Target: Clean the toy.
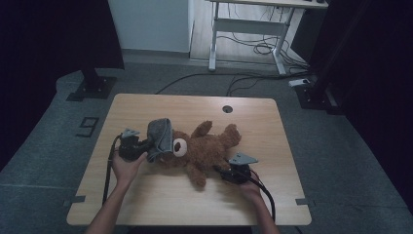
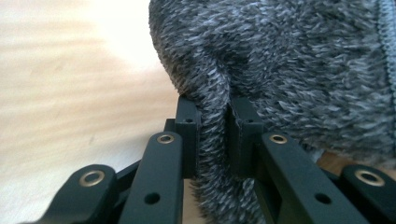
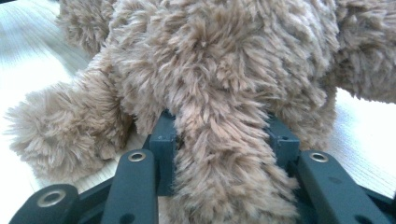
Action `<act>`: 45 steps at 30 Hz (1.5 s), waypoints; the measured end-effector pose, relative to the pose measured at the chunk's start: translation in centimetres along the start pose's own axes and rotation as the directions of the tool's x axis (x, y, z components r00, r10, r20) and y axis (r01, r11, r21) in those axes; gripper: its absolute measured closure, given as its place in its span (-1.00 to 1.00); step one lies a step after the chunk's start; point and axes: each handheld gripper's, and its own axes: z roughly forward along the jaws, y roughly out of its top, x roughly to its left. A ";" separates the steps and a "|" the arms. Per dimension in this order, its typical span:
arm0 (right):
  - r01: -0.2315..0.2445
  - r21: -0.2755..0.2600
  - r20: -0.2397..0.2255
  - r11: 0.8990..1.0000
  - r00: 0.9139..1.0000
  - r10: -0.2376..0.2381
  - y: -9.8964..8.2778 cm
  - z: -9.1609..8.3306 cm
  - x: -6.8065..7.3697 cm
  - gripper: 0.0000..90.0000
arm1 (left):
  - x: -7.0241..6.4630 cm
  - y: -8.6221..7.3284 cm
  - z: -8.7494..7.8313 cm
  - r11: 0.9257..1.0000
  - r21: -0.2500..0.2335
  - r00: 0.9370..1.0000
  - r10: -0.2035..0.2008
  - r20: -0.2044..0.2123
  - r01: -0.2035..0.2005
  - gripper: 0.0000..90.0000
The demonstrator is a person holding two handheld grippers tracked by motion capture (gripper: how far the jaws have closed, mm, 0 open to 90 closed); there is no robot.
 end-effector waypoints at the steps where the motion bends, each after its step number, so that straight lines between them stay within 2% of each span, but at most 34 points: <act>1: -0.001 0.000 0.000 1.000 1.000 0.001 0.0 0.0 0.0 0.27 | 0.2 -0.2 0.0 1.000 0.006 1.000 0.000 -0.003 0.000 0.70; 3: -0.003 -0.001 -0.002 1.000 1.000 0.003 0.0 0.0 0.0 0.27 | 0.6 -0.6 -0.2 1.000 0.003 1.000 -0.010 -0.007 0.010 0.70; 6: -0.010 -0.005 -0.006 1.000 1.000 0.010 -0.1 0.0 -0.1 0.27 | 0.0 0.4 -1.0 0.999 -0.041 1.000 -0.003 0.005 0.003 0.70; 9: -0.011 -0.005 -0.006 1.000 1.000 0.011 0.0 0.0 -0.2 0.27 | -1.5 2.5 -1.8 0.996 -0.080 0.999 0.035 0.031 -0.032 0.70; 12: -0.011 -0.005 -0.008 1.000 1.000 0.011 0.0 0.0 -0.2 0.27 | -3.4 4.5 -1.9 0.993 -0.101 0.995 0.071 0.074 -0.063 0.70; 15: -0.012 -0.007 -0.008 1.000 1.000 0.012 -0.1 0.0 -0.2 0.27 | -5.2 6.1 -1.2 0.992 -0.102 0.986 0.083 0.144 -0.068 0.70; 16: -0.011 -0.008 -0.008 1.000 1.000 0.011 -0.1 0.0 -0.2 0.27 | -6.0 6.6 -0.7 0.992 -0.097 0.983 0.100 0.155 -0.086 0.70; 19: -0.013 -0.010 -0.012 1.000 1.000 0.013 -0.1 0.0 -0.3 0.27 | -7.5 7.1 0.7 0.990 -0.070 0.980 0.132 0.150 -0.123 0.70; 22: -0.011 -0.009 -0.012 1.000 1.000 0.011 -0.1 0.0 -0.3 0.27 | -7.9 6.7 2.2 0.991 -0.023 0.981 0.136 0.137 -0.134 0.70; 26: -0.004 -0.005 -0.007 1.000 1.000 0.004 -0.1 0.0 -0.2 0.26 | -7.1 5.8 2.4 0.995 -0.016 0.982 0.103 0.159 -0.101 0.71; 28: 0.002 0.003 0.003 1.000 1.000 -0.002 0.0 0.0 0.0 0.22 | -6.9 5.0 2.2 0.995 -0.018 0.981 0.102 0.165 -0.100 0.72; 32: -0.002 0.029 0.025 1.000 1.000 0.001 0.4 -0.3 0.3 0.00 | -7.0 3.8 1.6 0.994 -0.035 0.979 0.107 0.171 -0.102 0.74; 37: -0.029 0.050 0.026 0.998 0.999 0.028 1.1 -1.3 0.1 -0.36 | -7.0 2.4 1.1 0.994 -0.064 0.976 0.099 0.192 -0.089 0.75; 41: -0.083 0.003 0.022 0.997 0.996 0.083 1.9 -2.2 -0.4 -0.41 | -7.3 1.4 0.6 0.991 -0.092 0.974 0.115 0.193 -0.098 0.75; 43: -0.124 -0.021 0.017 0.992 0.992 0.125 2.5 -2.4 -0.5 -0.41 | -7.4 0.8 0.3 0.989 -0.105 0.973 0.119 0.196 -0.100 0.75; 45: -0.148 0.002 0.010 0.989 0.989 0.147 3.2 -1.9 -0.3 -0.50 | -7.5 0.4 0.1 0.989 -0.115 0.972 0.119 0.202 -0.097 0.75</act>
